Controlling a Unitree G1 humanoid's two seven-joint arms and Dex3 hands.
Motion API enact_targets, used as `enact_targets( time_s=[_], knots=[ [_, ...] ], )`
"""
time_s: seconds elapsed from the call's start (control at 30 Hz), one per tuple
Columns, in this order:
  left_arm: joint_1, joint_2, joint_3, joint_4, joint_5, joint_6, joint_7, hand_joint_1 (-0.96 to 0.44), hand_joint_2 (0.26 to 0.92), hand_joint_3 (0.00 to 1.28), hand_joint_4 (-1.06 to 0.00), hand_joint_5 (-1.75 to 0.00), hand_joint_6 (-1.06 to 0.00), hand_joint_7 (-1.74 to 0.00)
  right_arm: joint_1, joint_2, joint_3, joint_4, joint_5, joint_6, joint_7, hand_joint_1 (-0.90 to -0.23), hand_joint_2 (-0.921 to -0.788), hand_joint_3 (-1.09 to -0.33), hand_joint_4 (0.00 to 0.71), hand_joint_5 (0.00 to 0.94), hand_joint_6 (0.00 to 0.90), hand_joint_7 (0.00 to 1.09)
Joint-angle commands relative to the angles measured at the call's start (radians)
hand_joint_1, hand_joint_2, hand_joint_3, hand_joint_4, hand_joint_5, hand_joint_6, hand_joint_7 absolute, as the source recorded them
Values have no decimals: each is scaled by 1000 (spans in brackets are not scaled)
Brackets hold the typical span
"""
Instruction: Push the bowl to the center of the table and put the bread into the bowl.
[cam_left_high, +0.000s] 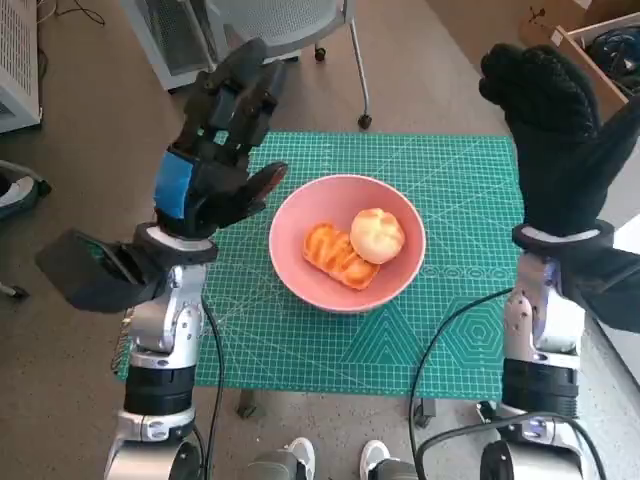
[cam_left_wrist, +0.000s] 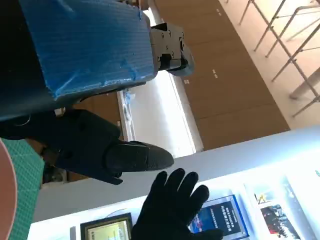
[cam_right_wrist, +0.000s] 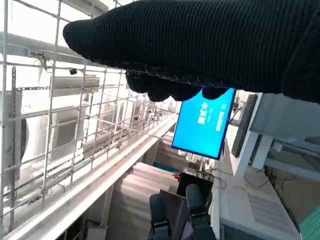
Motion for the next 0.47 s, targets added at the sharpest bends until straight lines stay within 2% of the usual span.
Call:
enact_targets(
  time_s=[0.03,0.47],
  knots=[
    [0,-6,-3,-21,17,5,14,-546,921,359,-96,-23,1,-511,4,-14,5,-1,-15,8,-8,-546,-921,-520,384,0,274,421],
    [-7,-10,-4,-28,21,17,27,-543,919,371,-86,-22,1,-487,8,-26,11,-21,-25,35,-15,-544,-921,-520,384,1,277,413]
  ],
)
